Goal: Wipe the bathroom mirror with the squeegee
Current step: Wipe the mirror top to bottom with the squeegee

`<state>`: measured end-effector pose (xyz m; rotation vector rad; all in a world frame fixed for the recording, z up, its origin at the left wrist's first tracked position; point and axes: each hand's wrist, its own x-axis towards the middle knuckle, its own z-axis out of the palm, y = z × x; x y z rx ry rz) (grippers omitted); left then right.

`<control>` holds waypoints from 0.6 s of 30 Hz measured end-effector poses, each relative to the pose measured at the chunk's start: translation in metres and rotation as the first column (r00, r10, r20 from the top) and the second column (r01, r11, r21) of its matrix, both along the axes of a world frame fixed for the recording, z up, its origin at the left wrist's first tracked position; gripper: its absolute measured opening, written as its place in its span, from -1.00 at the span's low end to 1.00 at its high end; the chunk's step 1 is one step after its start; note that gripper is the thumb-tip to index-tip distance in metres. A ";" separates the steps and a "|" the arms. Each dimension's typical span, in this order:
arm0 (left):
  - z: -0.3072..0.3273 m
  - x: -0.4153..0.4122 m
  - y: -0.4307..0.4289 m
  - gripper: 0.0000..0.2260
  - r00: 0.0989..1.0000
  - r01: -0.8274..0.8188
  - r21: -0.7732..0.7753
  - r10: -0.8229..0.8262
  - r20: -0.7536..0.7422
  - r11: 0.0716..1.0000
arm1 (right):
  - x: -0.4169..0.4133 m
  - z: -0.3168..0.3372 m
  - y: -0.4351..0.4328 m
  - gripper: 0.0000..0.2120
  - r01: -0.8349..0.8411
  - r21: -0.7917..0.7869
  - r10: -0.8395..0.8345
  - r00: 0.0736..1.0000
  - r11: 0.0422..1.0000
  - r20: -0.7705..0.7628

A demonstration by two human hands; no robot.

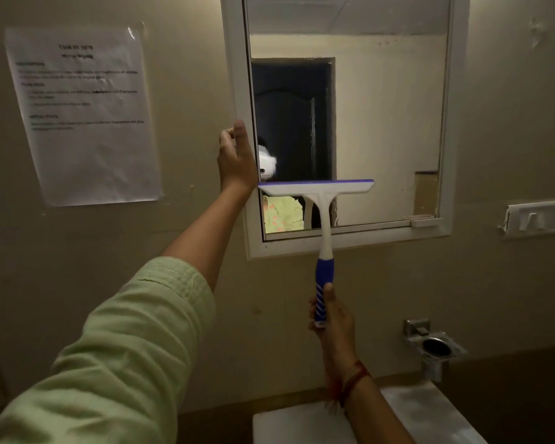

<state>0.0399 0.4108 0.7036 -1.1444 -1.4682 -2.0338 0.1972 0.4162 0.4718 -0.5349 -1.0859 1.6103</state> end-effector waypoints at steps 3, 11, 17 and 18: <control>0.001 0.001 0.000 -0.62 1.000 0.004 -0.013 -0.004 0.000 1.000 | 0.002 0.003 0.001 -0.51 0.011 0.004 -0.011 1.000 1.000 -0.002; 0.000 -0.001 0.001 -0.60 1.000 0.013 -0.025 -0.013 0.002 1.000 | 0.001 0.025 0.009 -0.60 -0.019 0.061 0.017 0.999 0.998 0.037; 0.000 -0.001 0.001 -0.61 1.000 0.013 -0.017 -0.013 0.011 1.000 | 0.001 0.001 0.001 -0.54 0.008 0.021 -0.010 0.998 1.000 0.062; 0.000 -0.001 0.001 -0.61 1.000 0.016 -0.023 -0.016 0.010 1.000 | 0.001 0.010 0.003 -0.57 0.012 0.037 -0.014 0.998 0.999 0.059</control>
